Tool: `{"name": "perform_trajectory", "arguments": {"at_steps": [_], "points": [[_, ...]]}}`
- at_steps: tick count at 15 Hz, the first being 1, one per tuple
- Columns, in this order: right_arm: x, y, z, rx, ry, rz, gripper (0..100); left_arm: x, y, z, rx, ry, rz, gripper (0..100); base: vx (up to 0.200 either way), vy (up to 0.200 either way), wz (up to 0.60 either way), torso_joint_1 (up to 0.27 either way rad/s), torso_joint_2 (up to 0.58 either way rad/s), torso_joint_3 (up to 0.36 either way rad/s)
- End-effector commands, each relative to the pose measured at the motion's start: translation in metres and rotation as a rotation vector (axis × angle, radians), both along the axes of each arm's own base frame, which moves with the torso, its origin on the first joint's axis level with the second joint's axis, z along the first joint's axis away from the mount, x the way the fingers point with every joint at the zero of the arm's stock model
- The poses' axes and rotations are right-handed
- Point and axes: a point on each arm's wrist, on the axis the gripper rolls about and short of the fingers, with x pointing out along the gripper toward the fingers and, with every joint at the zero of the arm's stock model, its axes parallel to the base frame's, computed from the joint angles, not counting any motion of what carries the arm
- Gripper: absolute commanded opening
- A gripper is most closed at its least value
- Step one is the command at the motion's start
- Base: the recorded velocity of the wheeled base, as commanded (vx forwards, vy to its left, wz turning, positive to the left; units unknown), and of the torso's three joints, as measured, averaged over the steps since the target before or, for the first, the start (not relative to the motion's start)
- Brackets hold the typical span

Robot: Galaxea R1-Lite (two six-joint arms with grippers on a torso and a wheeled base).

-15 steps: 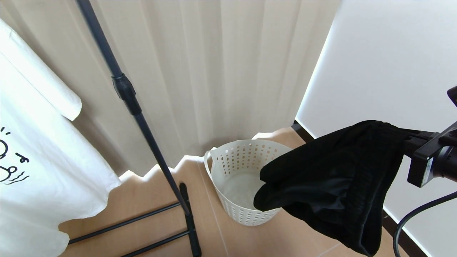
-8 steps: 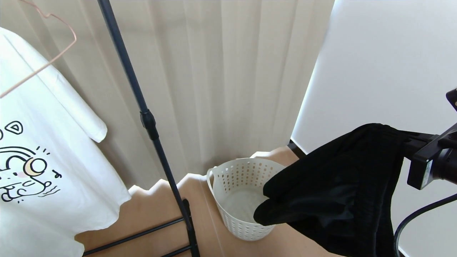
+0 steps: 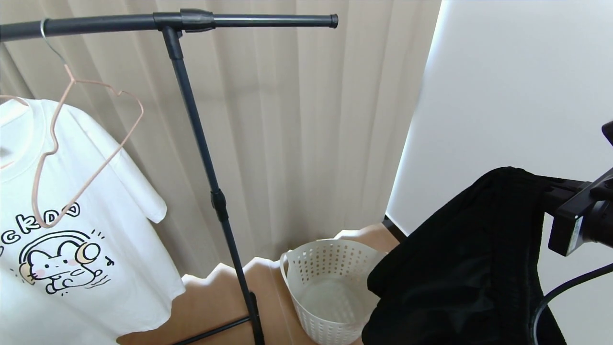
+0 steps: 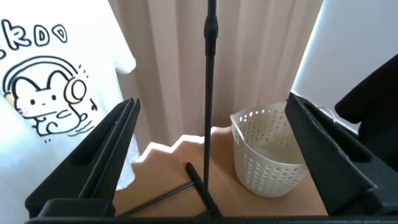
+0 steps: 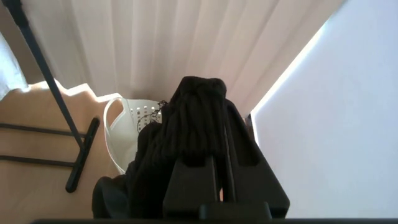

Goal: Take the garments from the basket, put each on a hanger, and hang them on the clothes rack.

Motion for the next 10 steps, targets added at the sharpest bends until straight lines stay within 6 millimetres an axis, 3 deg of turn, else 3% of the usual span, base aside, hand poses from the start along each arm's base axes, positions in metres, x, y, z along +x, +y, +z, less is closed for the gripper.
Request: {"name": "perform_trajectory", "arguments": {"at_steps": [1,10], "points": [[0.0006,0.0004,-0.0013,-0.004,0.004,0.001,0,0.0001,0.0,0.0,0.0,0.001,0.001,100,0.0,0.0,0.0,0.163,-0.49,-0.271],[0.0003,0.0001,-0.0047,-0.019,0.011,0.0,0,0.0,0.0,0.0,0.002,-0.001,0.001,100,0.0,0.0,0.0,0.196,-0.53,-0.329]]}}
